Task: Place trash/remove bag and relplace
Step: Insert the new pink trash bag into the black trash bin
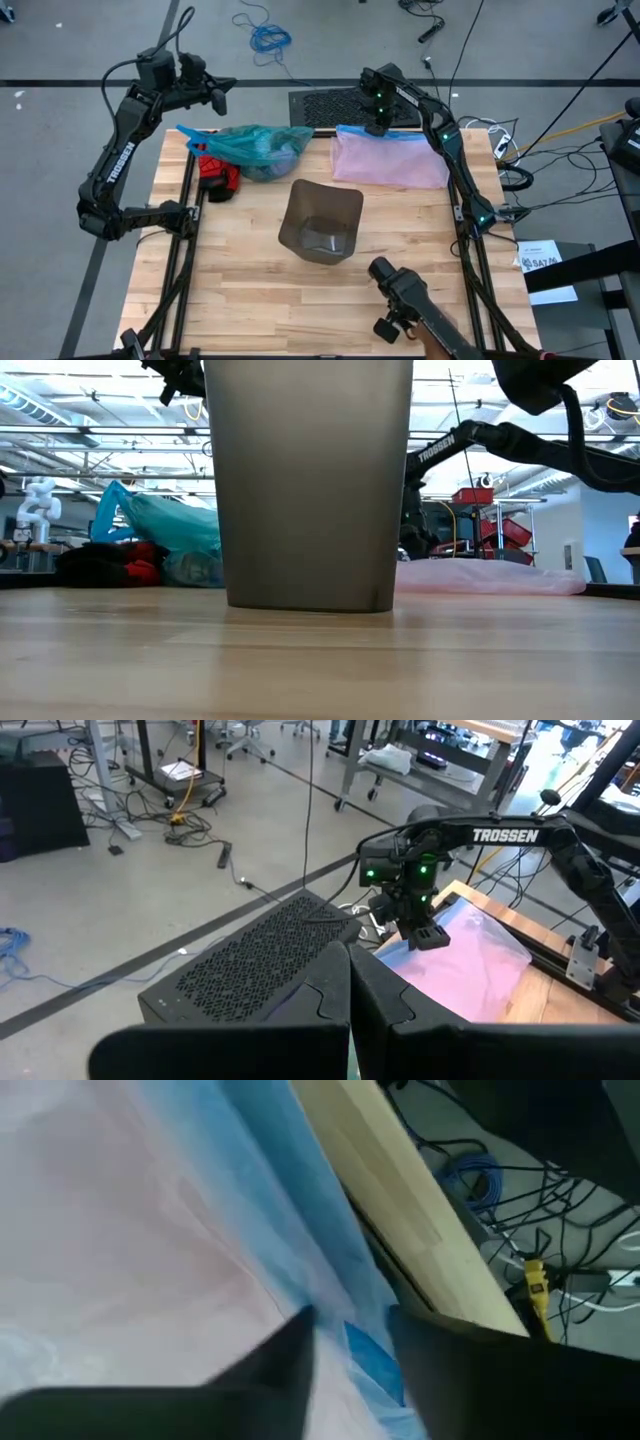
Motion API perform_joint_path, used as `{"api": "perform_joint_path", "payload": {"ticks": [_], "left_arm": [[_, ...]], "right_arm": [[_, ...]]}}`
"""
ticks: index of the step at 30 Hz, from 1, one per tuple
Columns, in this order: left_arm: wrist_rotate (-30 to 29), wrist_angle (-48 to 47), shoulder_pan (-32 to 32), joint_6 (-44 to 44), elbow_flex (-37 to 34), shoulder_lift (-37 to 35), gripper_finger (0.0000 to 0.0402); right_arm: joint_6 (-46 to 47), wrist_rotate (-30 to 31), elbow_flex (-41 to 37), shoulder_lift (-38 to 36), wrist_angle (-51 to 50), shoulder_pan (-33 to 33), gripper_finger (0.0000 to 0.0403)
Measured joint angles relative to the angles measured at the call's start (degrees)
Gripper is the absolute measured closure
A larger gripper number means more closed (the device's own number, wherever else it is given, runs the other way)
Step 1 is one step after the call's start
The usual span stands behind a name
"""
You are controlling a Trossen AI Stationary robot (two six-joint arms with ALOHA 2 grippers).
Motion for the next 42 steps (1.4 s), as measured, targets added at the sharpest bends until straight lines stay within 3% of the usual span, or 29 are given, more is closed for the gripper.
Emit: {"api": "perform_joint_path", "payload": {"ticks": [3, 5, 10, 17, 28, 35, 42], "left_arm": [[0.0, -0.5, 0.0, 0.01, 0.0, -0.07, 0.0402], [0.0, -1.01, 0.02, -0.01, 0.0, -0.18, 0.0402], [0.02, -1.23, 0.0, 0.06, 0.0, -0.72, 0.0402], [0.02, -1.21, 0.0, 0.4, 0.0, -0.82, 0.0402], [0.63, -1.16, 0.0, 0.39, 0.0, -0.82, 0.0402], [0.9, -1.03, 0.0, 0.04, 0.0, -0.82, 0.0402], [1.92, -0.6, 0.0, -3.03, 0.0, -0.67, 0.0402]], "right_arm": [[-1.6, 0.03, 0.04, -0.06, -0.02, 0.72, 0.0357], [-1.82, 0.0, 0.04, -0.06, -0.02, 1.24, 0.0389], [-0.16, -0.17, 0.02, -0.95, -0.01, 2.52, 0.0401], [0.38, -3.44, 0.05, -8.17, 0.0, 4.91, 0.0403], [6.98, -5.96, 0.04, -28.12, -0.04, 9.18, 0.0403], [14.47, -6.03, 0.04, -41.38, 0.32, 16.13, 0.0403], [24.26, -5.37, 0.04, -51.32, 13.18, 25.84, 0.0403]]}}
